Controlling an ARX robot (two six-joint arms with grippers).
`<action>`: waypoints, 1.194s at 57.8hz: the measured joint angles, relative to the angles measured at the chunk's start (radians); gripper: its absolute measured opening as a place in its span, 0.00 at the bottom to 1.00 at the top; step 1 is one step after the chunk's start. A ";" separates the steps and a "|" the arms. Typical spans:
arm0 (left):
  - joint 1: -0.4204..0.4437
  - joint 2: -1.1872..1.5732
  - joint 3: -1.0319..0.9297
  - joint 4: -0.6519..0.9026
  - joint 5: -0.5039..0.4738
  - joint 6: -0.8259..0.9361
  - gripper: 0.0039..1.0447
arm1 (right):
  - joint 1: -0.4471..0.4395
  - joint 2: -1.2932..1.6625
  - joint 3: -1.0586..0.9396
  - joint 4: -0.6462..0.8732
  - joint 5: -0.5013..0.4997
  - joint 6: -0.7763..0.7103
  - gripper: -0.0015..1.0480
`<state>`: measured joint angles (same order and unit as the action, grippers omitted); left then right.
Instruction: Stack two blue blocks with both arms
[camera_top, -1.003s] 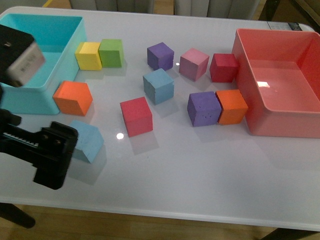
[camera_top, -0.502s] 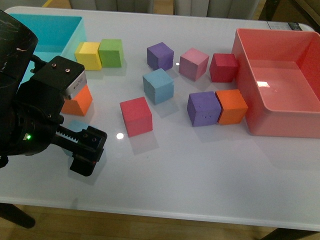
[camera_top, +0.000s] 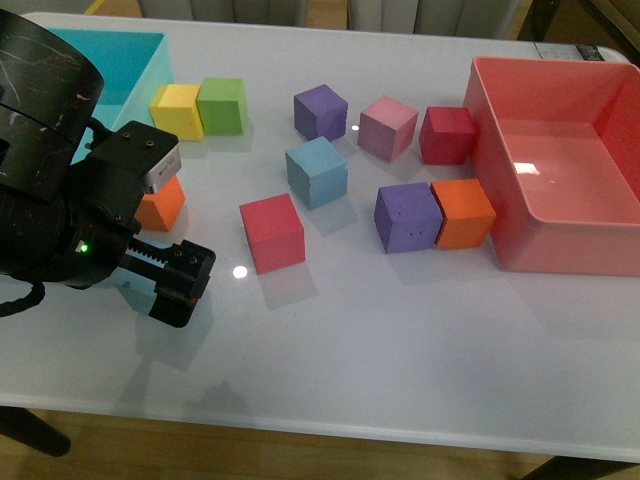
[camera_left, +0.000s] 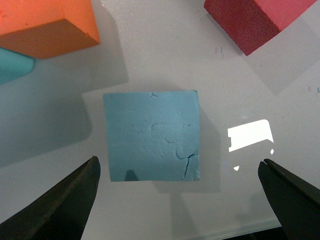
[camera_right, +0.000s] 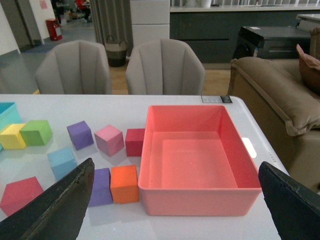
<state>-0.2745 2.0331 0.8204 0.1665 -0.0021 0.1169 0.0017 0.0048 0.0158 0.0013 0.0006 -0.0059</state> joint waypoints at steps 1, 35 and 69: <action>0.000 0.002 0.002 -0.001 0.000 0.000 0.92 | 0.000 0.000 0.000 0.000 0.000 0.000 0.91; 0.016 0.117 0.099 -0.029 -0.001 0.017 0.92 | 0.000 0.000 0.000 0.000 0.000 0.000 0.91; 0.012 0.177 0.135 -0.063 -0.029 -0.031 0.54 | 0.000 0.000 0.000 0.000 0.000 0.000 0.91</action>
<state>-0.2626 2.2101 0.9554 0.1036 -0.0307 0.0856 0.0017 0.0048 0.0158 0.0013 0.0002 -0.0059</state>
